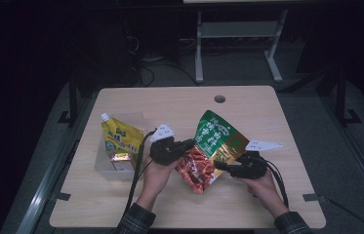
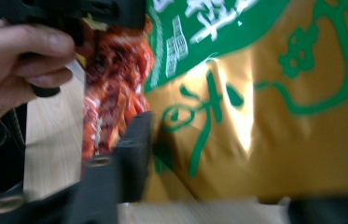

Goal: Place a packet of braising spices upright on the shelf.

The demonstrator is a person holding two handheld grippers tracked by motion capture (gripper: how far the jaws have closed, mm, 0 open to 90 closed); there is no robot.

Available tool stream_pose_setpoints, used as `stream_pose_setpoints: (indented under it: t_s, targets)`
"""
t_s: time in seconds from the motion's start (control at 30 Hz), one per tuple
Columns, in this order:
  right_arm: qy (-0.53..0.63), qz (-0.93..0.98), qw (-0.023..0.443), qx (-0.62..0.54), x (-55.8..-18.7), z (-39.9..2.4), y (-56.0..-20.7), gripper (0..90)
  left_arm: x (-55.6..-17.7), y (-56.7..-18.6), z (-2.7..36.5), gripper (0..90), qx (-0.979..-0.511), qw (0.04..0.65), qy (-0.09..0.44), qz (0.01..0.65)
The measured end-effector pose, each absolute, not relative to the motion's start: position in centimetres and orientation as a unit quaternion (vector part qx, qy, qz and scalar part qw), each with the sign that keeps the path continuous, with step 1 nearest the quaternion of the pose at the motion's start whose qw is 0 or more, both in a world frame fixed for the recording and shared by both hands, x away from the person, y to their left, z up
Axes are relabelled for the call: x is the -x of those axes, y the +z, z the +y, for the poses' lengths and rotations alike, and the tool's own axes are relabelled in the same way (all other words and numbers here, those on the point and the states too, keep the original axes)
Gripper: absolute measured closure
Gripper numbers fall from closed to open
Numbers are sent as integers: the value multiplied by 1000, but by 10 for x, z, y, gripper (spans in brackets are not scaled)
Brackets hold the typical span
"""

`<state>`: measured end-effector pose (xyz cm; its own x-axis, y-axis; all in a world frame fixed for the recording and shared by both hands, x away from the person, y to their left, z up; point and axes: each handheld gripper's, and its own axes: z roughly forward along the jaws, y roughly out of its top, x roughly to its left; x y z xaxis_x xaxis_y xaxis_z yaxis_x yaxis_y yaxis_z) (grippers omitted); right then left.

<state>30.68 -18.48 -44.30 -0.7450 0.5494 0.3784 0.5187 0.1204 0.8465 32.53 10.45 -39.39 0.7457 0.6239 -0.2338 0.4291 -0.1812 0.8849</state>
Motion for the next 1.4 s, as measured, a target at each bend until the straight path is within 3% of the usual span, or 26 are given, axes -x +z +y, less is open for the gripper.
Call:
stream_pose_setpoints:
  t_s: [0.13,0.27,0.47,0.9,1.13,1.4]
  targets:
    - [556,756,25,-345,-306,-183,-438,793,-325,-399,104,897,-763,537,91,348]
    - [556,760,31,-334,-308,-185,-432,883,-322,-402,104,890,-769,529,95,346]
    - [550,768,42,-325,-308,-194,-416,892,-324,-404,108,838,-781,507,111,348]
    - [529,788,63,-310,-306,-198,-391,893,-317,-405,110,458,-838,443,107,300]
    - [521,794,65,-306,-313,-189,-382,894,-307,-408,108,323,-873,403,70,266]
    - [519,798,64,-298,-328,-172,-372,894,-294,-417,121,195,-885,397,45,239]
